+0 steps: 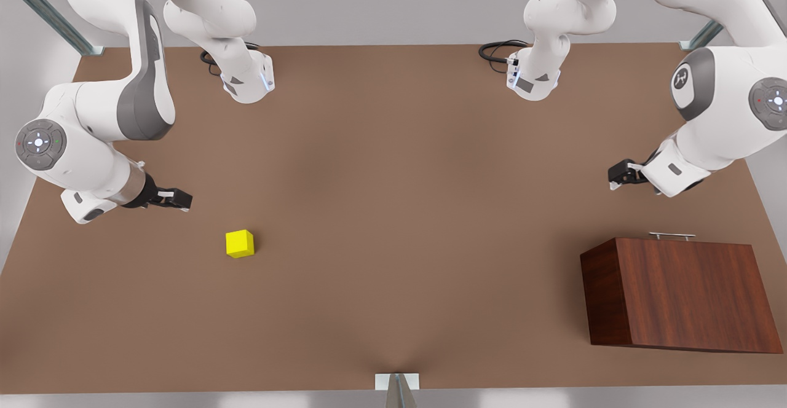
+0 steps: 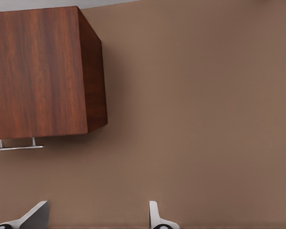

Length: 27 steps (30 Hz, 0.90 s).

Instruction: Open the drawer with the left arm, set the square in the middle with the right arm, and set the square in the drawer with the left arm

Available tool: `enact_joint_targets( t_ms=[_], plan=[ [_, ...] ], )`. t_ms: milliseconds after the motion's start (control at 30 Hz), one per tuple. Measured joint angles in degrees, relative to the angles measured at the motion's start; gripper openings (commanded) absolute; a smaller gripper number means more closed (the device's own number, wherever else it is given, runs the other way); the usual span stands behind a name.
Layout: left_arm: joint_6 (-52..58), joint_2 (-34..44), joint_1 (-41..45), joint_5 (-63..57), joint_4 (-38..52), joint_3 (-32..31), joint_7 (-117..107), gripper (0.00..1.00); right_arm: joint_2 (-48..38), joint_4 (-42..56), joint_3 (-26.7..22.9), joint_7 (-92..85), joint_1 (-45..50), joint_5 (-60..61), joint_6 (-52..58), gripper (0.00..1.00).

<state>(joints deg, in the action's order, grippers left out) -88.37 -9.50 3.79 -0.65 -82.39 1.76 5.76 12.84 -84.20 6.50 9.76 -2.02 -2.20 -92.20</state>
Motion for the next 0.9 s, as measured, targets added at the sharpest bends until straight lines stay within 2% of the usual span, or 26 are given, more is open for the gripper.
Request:
enact_joint_targets(
  t_ms=[33,67,100,200,267,400,600,667,833,900],
  plan=[
    [2.04,0.65,0.26,-0.10,-1.90,0.68,-0.60,1.00,0.00,0.00,0.00,0.00,0.00,0.00,0.00,1.00],
    [3.75,2.69,1.64,-0.17,-8.39,4.69,-5.57,1.00,0.32,0.08,0.00,-0.08,-0.06,0.00,0.00,1.00],
    [0.57,4.03,-0.76,-0.20,-13.07,6.82,-17.42,1.00,0.35,0.09,0.00,-0.09,-0.06,0.00,0.00,1.00],
    [-19.91,5.12,-0.82,-0.36,-26.53,12.64,-55.21,1.00,0.43,0.09,0.00,-0.18,0.02,-0.09,-0.18,1.00],
    [-33.64,7.53,-0.46,-0.44,-35.50,14.23,-61.34,1.00,0.72,0.09,-0.08,0.08,0.13,-0.22,-0.65,1.00],
    [-53.57,8.13,-1.98,-0.34,-45.09,16.55,-64.04,1.00,5.92,-0.44,-0.09,0.00,-1.26,-0.21,-6.86,1.00],
    [-62.38,5.71,-7.20,-0.11,-45.89,17.04,-64.13,1.00,15.10,-5.79,0.26,0.09,0.86,-0.39,-22.47,1.00],
    [-65.15,3.47,-7.70,0.04,-45.85,16.99,-64.12,1.00,18.08,-6.24,0.36,0.26,3.49,-0.59,-23.53,1.00],
    [-69.28,1.42,-7.52,0.37,-45.85,16.88,-64.12,1.00,17.76,-12.06,0.35,0.26,4.15,-0.62,-27.38,1.00],
    [-70.10,0.24,-7.58,0.42,-45.76,16.91,-64.12,1.00,16.91,-17.12,0.35,0.13,3.92,-0.62,-32.23,1.00]
  ],
)
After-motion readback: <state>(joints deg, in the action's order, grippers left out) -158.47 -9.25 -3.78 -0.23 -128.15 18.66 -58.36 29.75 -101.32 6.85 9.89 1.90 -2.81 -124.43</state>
